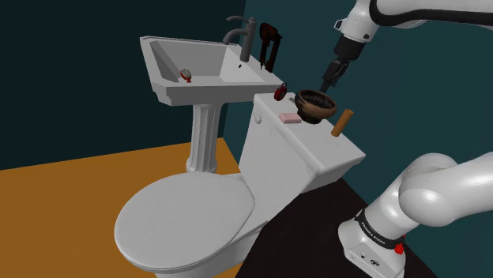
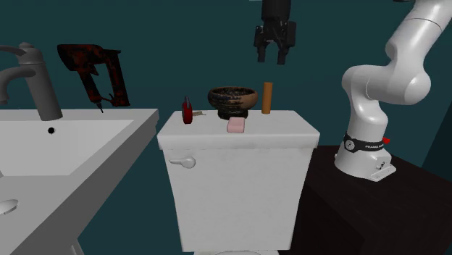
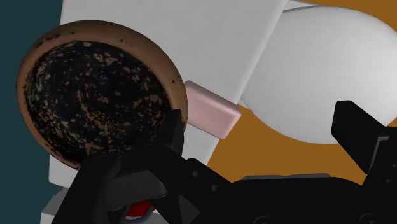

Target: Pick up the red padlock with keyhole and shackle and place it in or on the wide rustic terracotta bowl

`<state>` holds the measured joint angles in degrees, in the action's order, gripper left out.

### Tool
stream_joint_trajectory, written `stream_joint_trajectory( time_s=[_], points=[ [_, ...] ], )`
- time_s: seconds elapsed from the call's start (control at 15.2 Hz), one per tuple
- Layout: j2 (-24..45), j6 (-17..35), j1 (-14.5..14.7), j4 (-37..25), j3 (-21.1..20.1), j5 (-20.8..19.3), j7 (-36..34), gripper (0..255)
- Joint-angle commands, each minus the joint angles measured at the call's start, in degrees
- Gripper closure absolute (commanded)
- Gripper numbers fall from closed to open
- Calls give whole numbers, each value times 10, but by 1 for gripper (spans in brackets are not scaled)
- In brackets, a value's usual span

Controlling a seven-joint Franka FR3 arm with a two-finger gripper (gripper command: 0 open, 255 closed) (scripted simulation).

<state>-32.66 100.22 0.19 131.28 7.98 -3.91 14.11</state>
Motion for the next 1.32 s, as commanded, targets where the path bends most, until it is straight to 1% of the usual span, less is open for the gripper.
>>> stream_joint_trajectory(
  time_s=[0.0,0.33,0.66,0.99,1.25],
  points=[
    [43,18,3,-23,18,-5,36,0],
    [154,51,10,-94,56,-3,122,0],
    [272,69,12,-185,82,17,208,0],
    [396,67,2,-299,94,48,290,0],
    [500,51,-15,-410,91,73,347,0]
  ],
)
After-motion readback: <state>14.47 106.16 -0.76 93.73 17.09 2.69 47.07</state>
